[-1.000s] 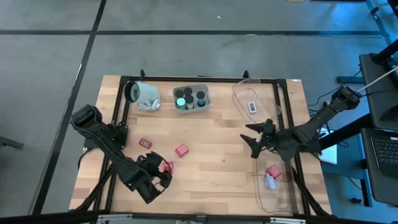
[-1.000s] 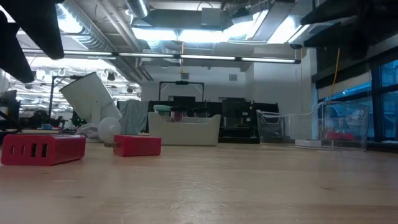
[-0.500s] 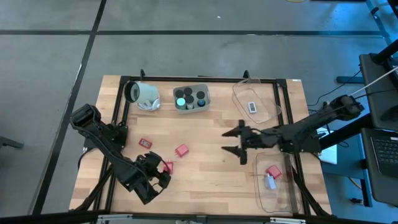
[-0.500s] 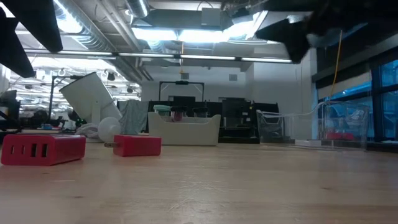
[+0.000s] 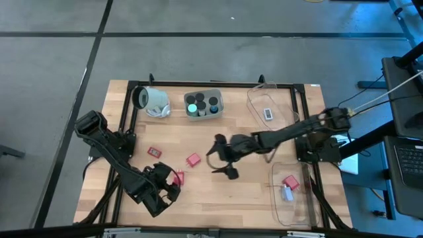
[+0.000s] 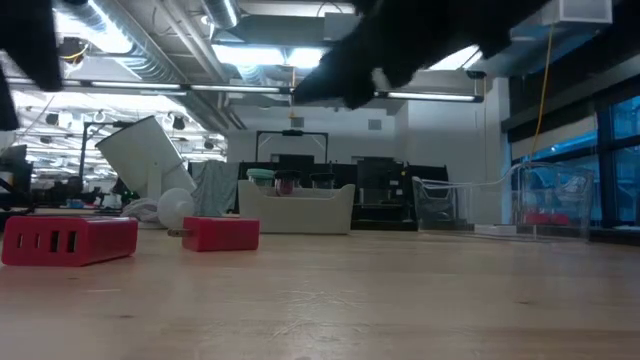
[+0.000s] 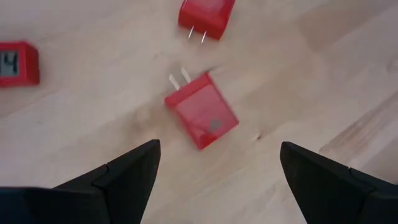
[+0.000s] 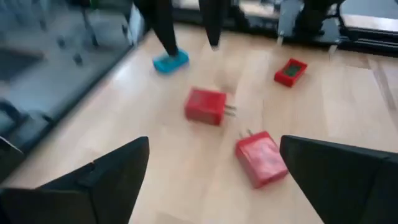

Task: Pick & Place Office items
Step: Put the top red charger adapter into the bottom transparent bin

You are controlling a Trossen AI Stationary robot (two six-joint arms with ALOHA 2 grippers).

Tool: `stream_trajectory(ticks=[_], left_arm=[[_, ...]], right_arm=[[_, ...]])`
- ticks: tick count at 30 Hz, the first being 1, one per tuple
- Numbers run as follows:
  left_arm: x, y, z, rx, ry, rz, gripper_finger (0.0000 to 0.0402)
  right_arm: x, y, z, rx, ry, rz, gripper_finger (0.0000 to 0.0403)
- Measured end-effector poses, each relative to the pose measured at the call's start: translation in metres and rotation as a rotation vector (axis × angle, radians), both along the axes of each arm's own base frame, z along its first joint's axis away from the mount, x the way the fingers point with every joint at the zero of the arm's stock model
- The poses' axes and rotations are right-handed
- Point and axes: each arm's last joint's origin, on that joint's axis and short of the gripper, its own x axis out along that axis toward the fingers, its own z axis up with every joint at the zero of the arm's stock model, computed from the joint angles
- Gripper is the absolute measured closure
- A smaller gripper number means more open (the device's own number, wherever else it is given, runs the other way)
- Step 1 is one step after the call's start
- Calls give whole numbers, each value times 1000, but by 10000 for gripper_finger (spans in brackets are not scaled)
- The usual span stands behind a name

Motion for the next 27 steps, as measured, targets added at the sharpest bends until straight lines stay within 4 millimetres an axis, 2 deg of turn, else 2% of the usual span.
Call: stream_trajectory(ticks=[5,15,20,27], left_arm=[[-7,-1,-1,-25,66,15,73],[-17,-3,-1,-15,91,48,73],[-17,-3,-1,-13,92,53,73],[-17,-2,-1,-9,93,53,73]], right_arm=[[35,-9,-22,-142,65,66,43],[94,-32,-53,-51,82,154,57],[107,-41,-73,-47,117,144,47],[109,-50,-94,-81,149,146,40]])
